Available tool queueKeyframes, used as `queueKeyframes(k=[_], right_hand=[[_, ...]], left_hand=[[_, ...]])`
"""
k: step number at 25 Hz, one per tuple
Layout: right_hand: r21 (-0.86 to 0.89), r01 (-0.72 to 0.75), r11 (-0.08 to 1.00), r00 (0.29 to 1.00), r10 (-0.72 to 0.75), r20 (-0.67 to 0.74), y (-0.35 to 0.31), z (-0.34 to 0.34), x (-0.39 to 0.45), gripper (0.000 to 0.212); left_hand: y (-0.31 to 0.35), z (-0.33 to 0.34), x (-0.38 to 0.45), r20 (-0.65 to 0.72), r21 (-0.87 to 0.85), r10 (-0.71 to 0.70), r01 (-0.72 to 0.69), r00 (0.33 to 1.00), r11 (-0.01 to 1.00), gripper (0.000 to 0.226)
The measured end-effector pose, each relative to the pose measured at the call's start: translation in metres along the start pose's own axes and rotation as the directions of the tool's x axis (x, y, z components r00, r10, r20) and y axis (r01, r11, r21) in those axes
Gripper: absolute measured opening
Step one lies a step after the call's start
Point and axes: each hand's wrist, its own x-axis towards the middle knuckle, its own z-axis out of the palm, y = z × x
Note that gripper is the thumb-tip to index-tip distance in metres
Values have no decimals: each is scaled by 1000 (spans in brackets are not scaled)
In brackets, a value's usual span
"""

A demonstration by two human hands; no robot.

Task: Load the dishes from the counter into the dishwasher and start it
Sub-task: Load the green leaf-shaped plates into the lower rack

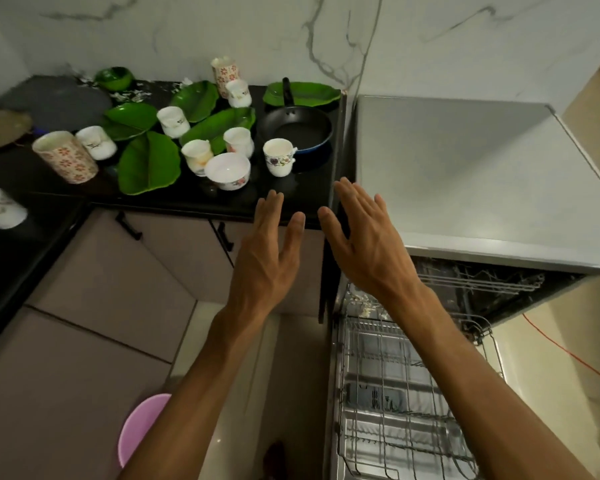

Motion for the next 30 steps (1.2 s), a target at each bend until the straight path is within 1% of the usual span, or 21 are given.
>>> queueKeyframes(k=[5, 8, 12, 14, 16, 21, 25, 28, 30], right_hand=[[28, 83, 996, 997, -83, 5, -54, 30, 30, 63], [28, 98, 995, 995, -98, -9, -80, 53, 54, 61], [92, 108, 990, 994, -106, -25, -125, 88, 88, 59], [117, 104, 988, 994, -101, -28, -142, 102, 103, 56], [118, 112, 987, 993, -107, -43, -153, 115, 115, 53], [163, 89, 983, 996, -87, -24, -172, 140, 141, 49], [237, 89, 967, 996, -89, -10, -174, 159, 163, 43], [239, 85, 967, 995, -96, 34, -172, 179, 188, 49], [177, 100, 979, 989, -117, 89, -166, 196, 209, 58]], left_hand=[[-27, -54, 13, -100, -38, 0, -3, 995, 999, 67], [-48, -86, 31, -106, -53, -33, 28, 994, 998, 69], [-76, -130, 59, -121, -59, 45, -52, 992, 997, 64], [-89, -147, 72, -129, -55, 69, -77, 989, 996, 57], [-100, -160, 82, -146, -48, 76, -84, 986, 995, 54], [-130, -179, 109, -148, -95, -10, -4, 989, 995, 54], [-147, -181, 128, -141, -128, -76, 58, 987, 990, 54], [-159, -184, 148, -141, -153, -130, 108, 981, 982, 59], [-167, -183, 161, -153, -167, -188, 162, 970, 972, 62]])
